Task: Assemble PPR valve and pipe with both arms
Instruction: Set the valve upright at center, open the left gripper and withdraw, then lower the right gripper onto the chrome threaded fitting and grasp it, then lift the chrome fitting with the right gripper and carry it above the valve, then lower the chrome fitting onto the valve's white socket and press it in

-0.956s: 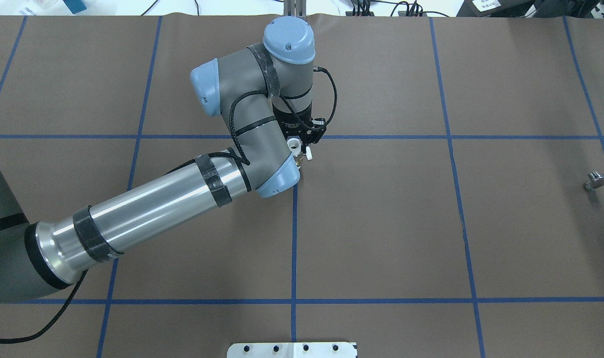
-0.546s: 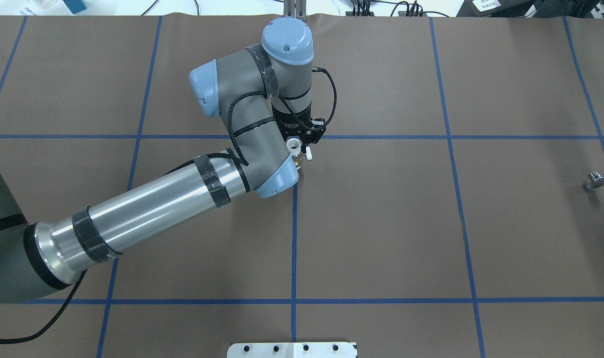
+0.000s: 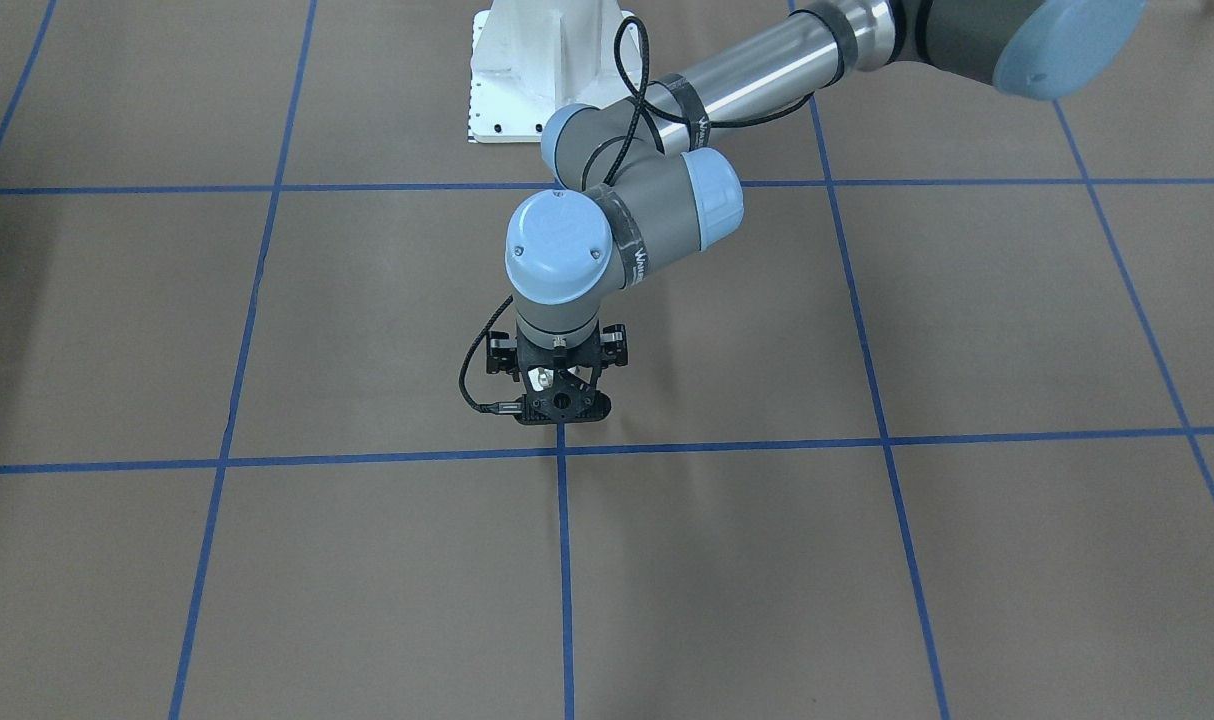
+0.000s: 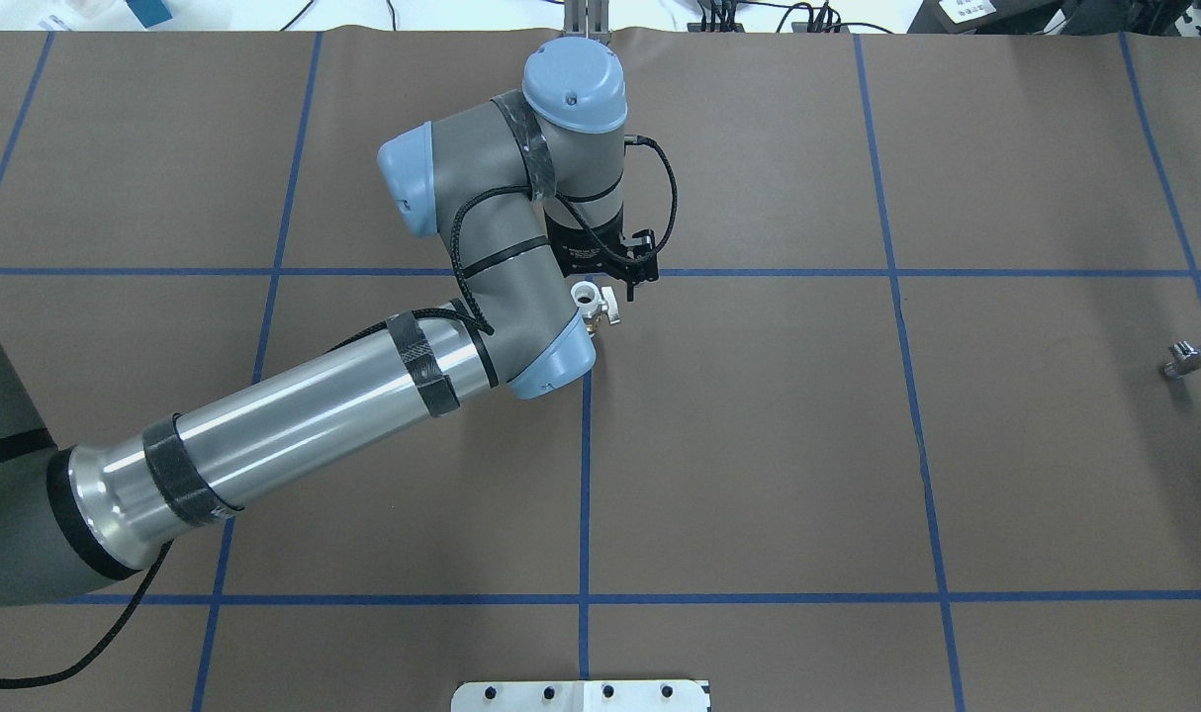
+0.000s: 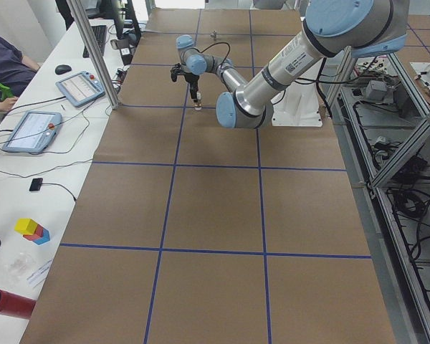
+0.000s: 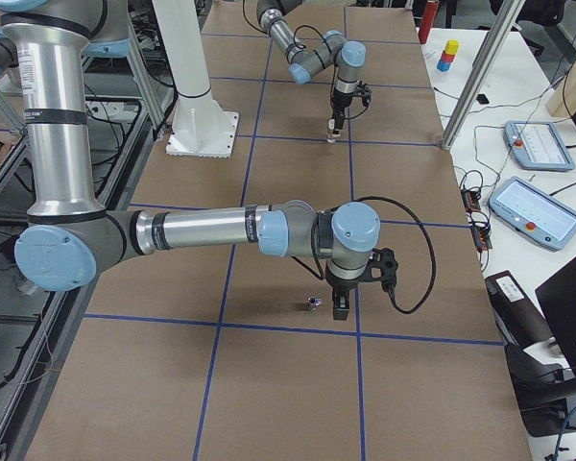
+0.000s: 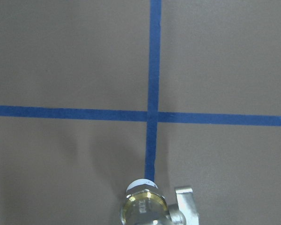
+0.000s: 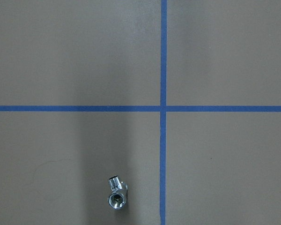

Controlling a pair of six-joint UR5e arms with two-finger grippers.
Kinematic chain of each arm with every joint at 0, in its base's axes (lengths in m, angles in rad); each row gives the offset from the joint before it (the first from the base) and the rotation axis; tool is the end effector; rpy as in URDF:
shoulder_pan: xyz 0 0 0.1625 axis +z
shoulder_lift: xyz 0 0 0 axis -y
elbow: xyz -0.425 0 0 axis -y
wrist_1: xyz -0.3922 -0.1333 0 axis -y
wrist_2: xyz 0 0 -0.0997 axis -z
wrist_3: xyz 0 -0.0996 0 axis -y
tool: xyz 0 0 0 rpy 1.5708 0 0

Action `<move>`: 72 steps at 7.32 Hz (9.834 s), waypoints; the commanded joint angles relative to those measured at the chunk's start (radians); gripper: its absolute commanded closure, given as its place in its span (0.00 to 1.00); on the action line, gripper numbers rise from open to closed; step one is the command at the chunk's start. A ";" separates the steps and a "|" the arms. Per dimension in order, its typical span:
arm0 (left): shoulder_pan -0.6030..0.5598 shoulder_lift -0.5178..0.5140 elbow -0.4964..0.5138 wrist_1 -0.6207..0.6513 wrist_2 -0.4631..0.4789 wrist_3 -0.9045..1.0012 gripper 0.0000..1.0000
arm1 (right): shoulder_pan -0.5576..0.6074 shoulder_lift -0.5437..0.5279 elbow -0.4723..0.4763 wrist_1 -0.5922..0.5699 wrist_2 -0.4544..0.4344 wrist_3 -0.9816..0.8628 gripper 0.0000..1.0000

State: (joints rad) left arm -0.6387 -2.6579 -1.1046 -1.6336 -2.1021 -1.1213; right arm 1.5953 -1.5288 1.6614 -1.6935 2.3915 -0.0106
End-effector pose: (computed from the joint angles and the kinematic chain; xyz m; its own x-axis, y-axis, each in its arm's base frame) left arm 0.6144 -0.5594 0.1356 0.6723 -0.0326 -0.7396 -0.0390 0.9961 -0.0793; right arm 0.0728 -0.5053 0.6022 0.6819 -0.0011 0.7314 -0.0173 0.9997 0.0177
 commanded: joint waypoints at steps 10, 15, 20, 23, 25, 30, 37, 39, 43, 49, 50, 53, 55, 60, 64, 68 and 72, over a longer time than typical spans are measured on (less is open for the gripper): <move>-0.321 0.525 -0.824 0.367 -0.070 0.394 0.00 | -0.235 -0.135 -0.008 0.415 -0.115 0.110 0.00; -0.320 0.533 -0.827 0.367 -0.069 0.396 0.00 | -0.359 -0.134 -0.072 0.419 -0.127 0.106 0.01; -0.317 0.533 -0.827 0.367 -0.069 0.393 0.00 | -0.400 -0.056 -0.156 0.420 -0.126 0.096 0.02; -0.317 0.533 -0.827 0.367 -0.070 0.393 0.00 | -0.403 -0.057 -0.173 0.422 -0.121 0.093 0.16; -0.315 0.533 -0.827 0.365 -0.072 0.391 0.00 | -0.408 -0.056 -0.178 0.422 -0.120 0.086 0.28; -0.317 0.533 -0.830 0.365 -0.072 0.391 0.00 | -0.408 -0.056 -0.192 0.422 -0.117 0.064 0.49; -0.317 0.535 -0.834 0.367 -0.078 0.388 0.00 | -0.344 -0.054 -0.152 0.393 -0.030 0.060 1.00; -0.323 0.549 -0.837 0.363 -0.094 0.399 0.00 | -0.269 0.121 -0.067 0.109 0.023 0.060 1.00; -0.429 0.697 -0.873 0.354 -0.098 0.665 0.00 | -0.413 0.588 -0.042 -0.341 -0.017 0.377 1.00; -0.452 0.779 -0.862 0.328 -0.098 0.727 0.00 | -0.820 1.041 -0.377 -0.160 -0.138 1.111 1.00; -0.452 0.780 -0.862 0.328 -0.098 0.727 0.00 | -0.851 1.076 -0.440 -0.144 -0.158 1.191 1.00; -0.450 0.779 -0.864 0.327 -0.098 0.727 0.00 | -0.882 1.069 -0.474 -0.066 -0.179 1.215 1.00; -0.450 0.779 -0.867 0.327 -0.098 0.727 0.00 | -0.884 1.066 -0.476 -0.052 -0.179 1.216 1.00; -0.449 0.777 -0.867 0.327 -0.098 0.727 0.00 | -0.881 1.050 -0.476 -0.049 -0.179 1.207 1.00; -0.447 0.774 -0.867 0.328 -0.098 0.724 0.00 | -0.882 1.035 -0.476 -0.015 -0.179 1.215 1.00; -0.446 0.773 -0.857 0.328 -0.098 0.724 0.00 | -0.893 1.041 -0.465 -0.015 -0.179 1.218 1.00; -0.444 0.770 -0.850 0.328 -0.098 0.721 0.00 | -0.894 1.035 -0.460 -0.015 -0.179 1.216 1.00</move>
State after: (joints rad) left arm -1.0833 -1.8872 -1.9550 -1.3059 -2.1997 -0.3987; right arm 0.7002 -0.4915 1.1995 -1.7089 2.2120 1.2070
